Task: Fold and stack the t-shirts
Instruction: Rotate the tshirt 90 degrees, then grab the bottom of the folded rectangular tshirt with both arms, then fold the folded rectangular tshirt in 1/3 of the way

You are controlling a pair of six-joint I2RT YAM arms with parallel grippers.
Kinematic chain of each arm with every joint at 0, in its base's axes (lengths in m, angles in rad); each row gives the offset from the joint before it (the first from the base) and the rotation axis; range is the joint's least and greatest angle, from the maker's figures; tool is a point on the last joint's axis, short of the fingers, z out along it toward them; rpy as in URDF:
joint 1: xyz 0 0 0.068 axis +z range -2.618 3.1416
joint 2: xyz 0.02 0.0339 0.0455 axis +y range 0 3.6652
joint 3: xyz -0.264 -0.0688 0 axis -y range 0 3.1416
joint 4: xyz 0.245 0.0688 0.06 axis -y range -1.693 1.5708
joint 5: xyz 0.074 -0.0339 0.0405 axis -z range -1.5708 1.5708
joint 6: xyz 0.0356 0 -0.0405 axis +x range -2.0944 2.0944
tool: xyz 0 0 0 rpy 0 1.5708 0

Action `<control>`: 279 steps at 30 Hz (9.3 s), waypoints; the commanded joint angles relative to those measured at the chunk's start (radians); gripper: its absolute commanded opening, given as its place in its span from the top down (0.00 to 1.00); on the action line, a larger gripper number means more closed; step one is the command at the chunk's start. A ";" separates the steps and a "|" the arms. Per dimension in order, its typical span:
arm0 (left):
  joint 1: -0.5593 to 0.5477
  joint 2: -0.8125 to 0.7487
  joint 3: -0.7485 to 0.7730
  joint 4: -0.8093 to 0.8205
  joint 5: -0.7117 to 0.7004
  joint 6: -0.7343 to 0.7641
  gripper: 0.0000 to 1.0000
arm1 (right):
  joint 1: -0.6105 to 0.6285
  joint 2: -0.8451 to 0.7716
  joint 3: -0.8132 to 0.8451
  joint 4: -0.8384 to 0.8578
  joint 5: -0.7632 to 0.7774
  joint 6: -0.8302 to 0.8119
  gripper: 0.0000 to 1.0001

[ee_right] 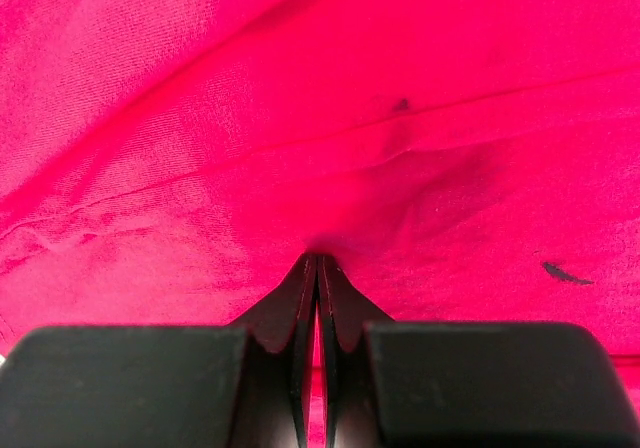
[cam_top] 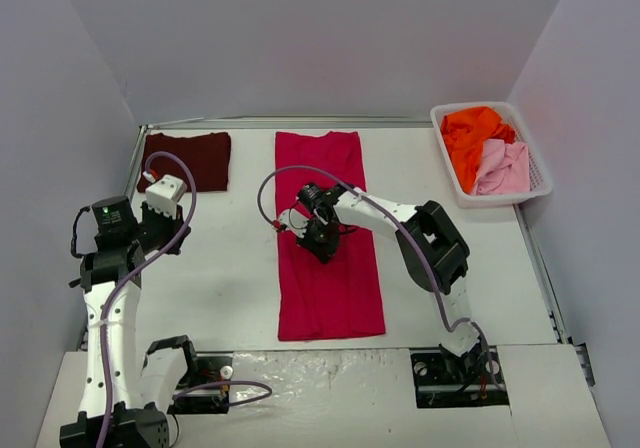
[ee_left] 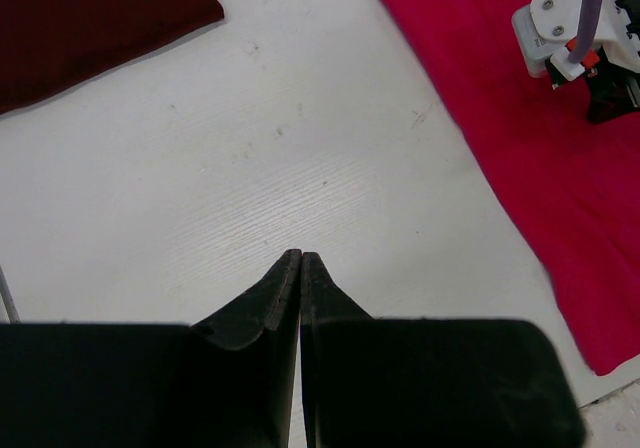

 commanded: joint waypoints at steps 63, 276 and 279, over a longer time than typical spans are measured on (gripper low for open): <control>0.006 0.038 0.053 -0.048 0.081 0.032 0.96 | -0.157 0.184 0.258 -0.093 -0.015 -0.077 0.98; -0.675 0.810 0.630 -0.578 0.101 0.597 0.98 | -0.235 -0.520 -0.184 -0.206 -0.198 -0.508 1.00; -0.664 0.796 0.622 -0.500 0.049 0.566 0.98 | -0.255 -0.494 -0.142 -0.197 -0.194 -0.513 1.00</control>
